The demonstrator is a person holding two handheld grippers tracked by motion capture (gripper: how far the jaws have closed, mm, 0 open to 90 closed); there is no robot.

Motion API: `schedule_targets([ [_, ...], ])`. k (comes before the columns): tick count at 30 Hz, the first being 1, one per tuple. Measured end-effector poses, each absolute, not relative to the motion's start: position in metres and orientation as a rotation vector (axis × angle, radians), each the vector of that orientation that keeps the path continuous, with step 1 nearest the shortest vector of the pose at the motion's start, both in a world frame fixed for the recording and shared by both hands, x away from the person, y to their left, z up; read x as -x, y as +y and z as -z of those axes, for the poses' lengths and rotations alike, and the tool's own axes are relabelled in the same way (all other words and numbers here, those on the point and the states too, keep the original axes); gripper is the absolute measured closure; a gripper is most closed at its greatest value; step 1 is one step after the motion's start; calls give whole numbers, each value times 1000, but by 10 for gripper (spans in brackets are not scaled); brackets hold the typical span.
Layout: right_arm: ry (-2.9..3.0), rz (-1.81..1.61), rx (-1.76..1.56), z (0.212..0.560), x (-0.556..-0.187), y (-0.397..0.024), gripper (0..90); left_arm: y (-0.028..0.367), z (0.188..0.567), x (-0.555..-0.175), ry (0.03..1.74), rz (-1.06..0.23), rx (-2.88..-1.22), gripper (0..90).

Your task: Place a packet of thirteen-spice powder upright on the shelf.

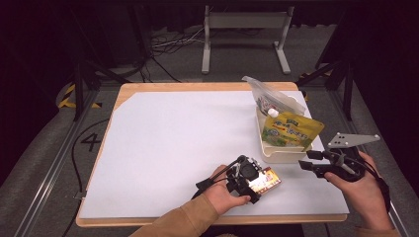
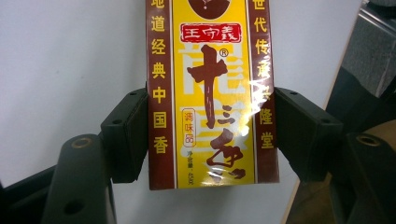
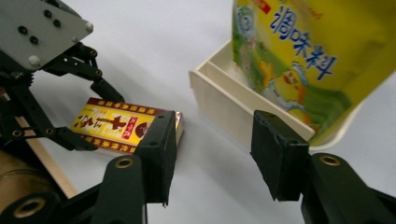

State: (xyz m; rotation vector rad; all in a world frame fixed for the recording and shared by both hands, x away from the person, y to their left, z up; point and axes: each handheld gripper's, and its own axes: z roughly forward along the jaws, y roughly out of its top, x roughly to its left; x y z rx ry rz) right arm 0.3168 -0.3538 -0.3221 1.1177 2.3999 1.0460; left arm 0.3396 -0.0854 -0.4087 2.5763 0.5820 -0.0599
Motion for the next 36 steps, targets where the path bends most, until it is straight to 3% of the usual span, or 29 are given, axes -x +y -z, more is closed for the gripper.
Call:
schedule_targets([
  [6,2445,-1059,-1111,317,-317,-343,463,-72,400,-336,570,36,-2543,331],
  [36,2605,-1056,-1278,316,-337,-287,456,-32,375,-317,525,-97,-2400,330],
])
